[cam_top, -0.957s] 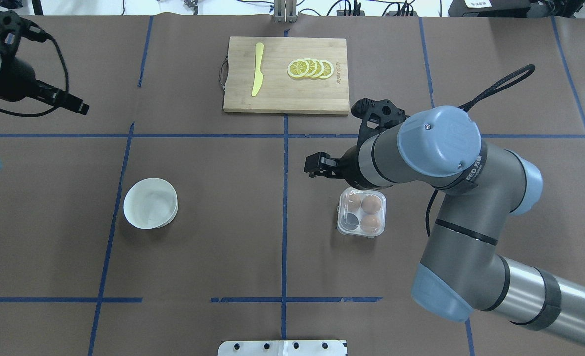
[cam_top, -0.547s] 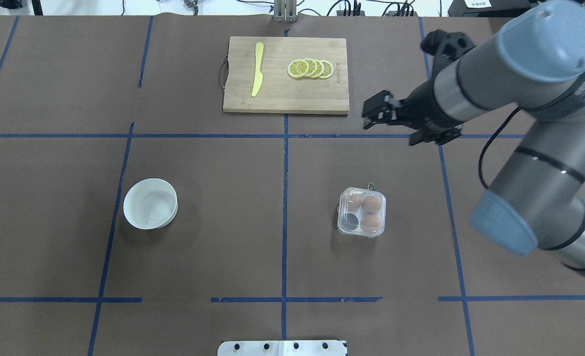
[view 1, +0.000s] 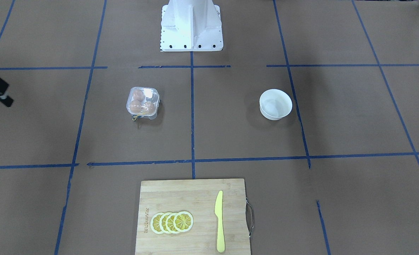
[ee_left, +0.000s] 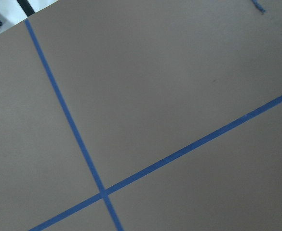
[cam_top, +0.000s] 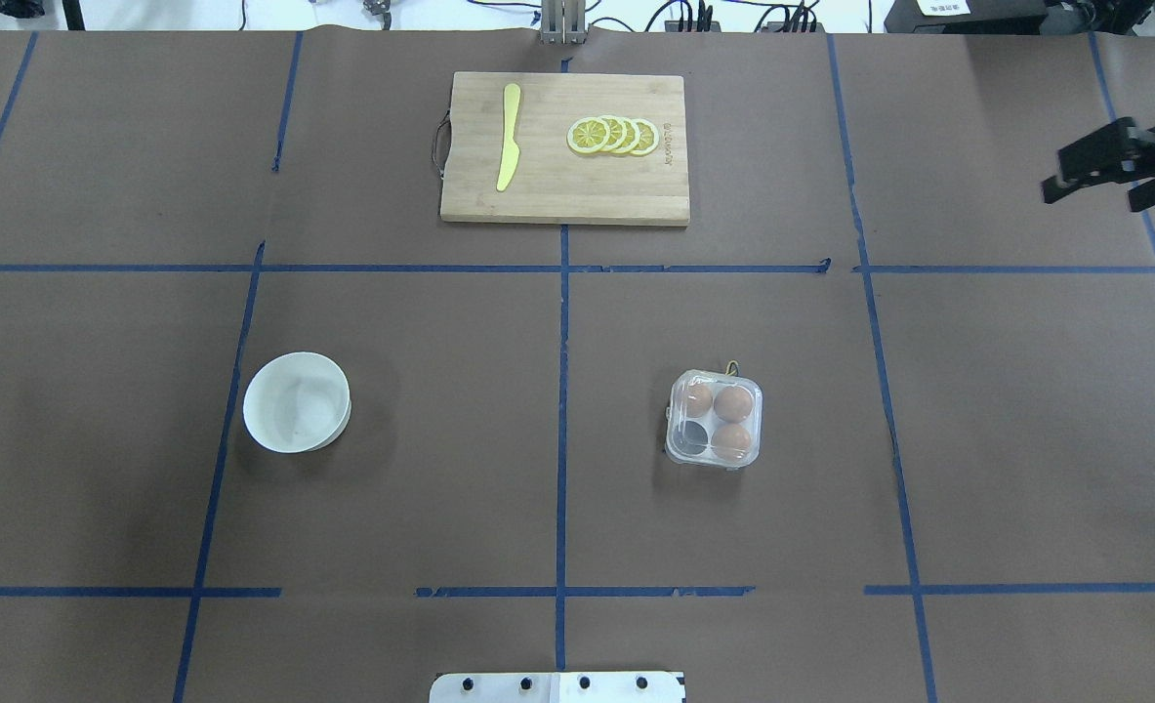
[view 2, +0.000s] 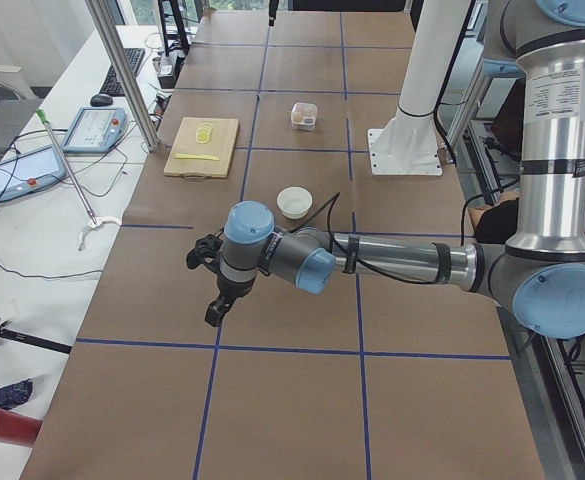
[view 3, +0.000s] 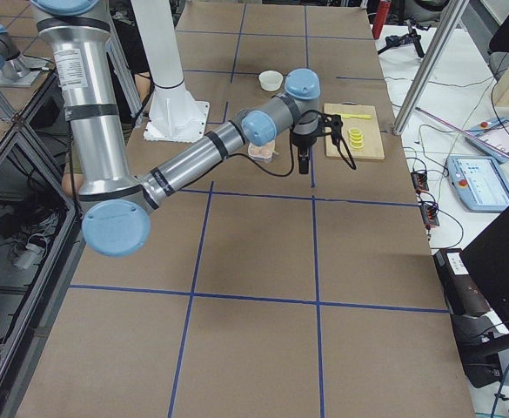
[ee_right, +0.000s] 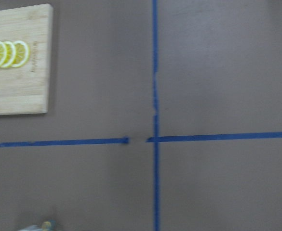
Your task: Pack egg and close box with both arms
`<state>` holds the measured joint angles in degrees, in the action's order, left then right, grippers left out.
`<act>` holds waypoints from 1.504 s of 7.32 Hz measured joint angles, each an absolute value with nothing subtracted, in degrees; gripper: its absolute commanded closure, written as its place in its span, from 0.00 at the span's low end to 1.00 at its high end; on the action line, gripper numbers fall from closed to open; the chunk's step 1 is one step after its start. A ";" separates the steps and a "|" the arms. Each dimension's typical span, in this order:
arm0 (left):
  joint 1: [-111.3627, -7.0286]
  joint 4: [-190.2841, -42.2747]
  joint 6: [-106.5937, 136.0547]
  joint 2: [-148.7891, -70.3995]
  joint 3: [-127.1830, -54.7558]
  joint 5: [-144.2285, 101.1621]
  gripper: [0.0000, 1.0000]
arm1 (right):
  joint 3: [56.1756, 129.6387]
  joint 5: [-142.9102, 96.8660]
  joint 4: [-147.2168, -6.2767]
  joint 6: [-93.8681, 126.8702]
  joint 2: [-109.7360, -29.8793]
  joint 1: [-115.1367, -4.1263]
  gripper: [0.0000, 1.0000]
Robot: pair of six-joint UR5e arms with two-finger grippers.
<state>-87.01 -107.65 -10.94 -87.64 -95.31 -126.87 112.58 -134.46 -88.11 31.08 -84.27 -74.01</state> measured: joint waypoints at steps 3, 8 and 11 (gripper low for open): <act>-92.75 -91.83 -14.74 -89.64 -94.69 -132.30 0.00 | 101.19 -136.05 -89.43 3.71 -89.32 -84.67 0.00; -93.53 -87.08 -2.92 -86.04 -96.66 -134.58 0.00 | 98.75 -137.42 -91.56 -1.27 -91.73 -86.83 0.00; -93.07 -86.90 -2.80 -87.66 -96.63 -132.26 0.00 | 98.79 -137.37 -91.16 -1.12 -92.32 -86.73 0.00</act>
